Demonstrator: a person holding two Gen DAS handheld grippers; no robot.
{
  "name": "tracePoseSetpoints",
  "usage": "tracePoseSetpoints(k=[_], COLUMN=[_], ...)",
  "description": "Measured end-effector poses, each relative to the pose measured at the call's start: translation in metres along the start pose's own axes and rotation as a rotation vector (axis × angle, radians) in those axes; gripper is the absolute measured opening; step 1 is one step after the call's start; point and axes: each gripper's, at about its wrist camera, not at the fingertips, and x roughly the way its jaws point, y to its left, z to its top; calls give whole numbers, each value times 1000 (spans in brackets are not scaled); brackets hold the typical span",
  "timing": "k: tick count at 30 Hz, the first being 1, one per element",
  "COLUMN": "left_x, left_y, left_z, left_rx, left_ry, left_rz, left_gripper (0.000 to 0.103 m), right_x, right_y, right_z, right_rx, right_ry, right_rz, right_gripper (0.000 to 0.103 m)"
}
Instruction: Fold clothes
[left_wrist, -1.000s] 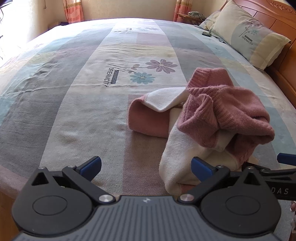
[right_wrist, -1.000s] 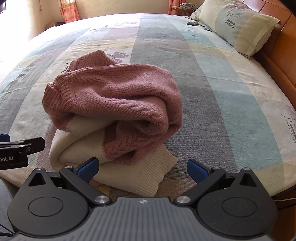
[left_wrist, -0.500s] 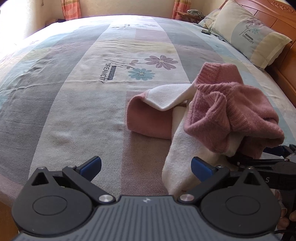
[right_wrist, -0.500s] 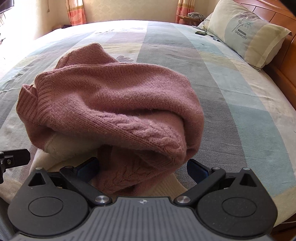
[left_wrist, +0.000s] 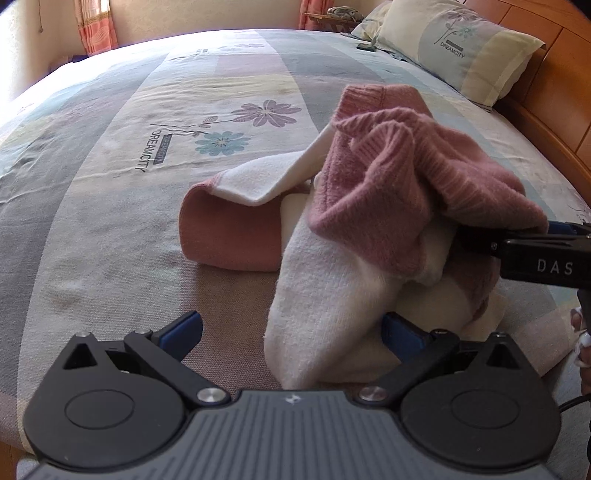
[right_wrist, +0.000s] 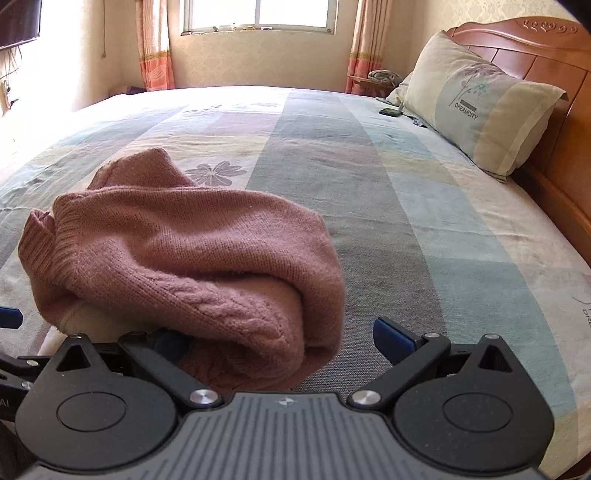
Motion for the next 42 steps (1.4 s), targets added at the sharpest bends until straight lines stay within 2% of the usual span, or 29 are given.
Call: tracePoseSetpoints(k=[9, 15, 18, 25, 30, 33, 38, 42], left_x=[14, 28, 32, 30, 31, 27, 5, -15], left_y=[-16, 0, 4, -1, 3, 3, -4, 6], left_z=[6, 3, 2, -1, -5, -5, -6, -9], left_rx=[50, -31, -54, -15, -17, -17, 104, 147], left_ry=[5, -10, 0, -28, -54, -50, -94, -129], left_rz=[-7, -101, -123, -108, -140, -132, -71, -64], left_gripper=[102, 103, 103, 103, 103, 103, 102, 102], right_x=[-6, -5, -9, -20, -28, -34, -48, -60], right_y=[-48, -64, -71, -60, -53, -53, -49, -36], right_z=[-12, -22, -27, -24, -24, -25, -25, -21], right_rx=[137, 146, 173, 129, 98, 94, 65, 17], right_ry=[-8, 5, -1, -52, -78, -82, -100, -130], right_rz=[-44, -92, -70, -3, 3, 13, 36, 80], right_gripper=[103, 103, 103, 103, 103, 103, 103, 103])
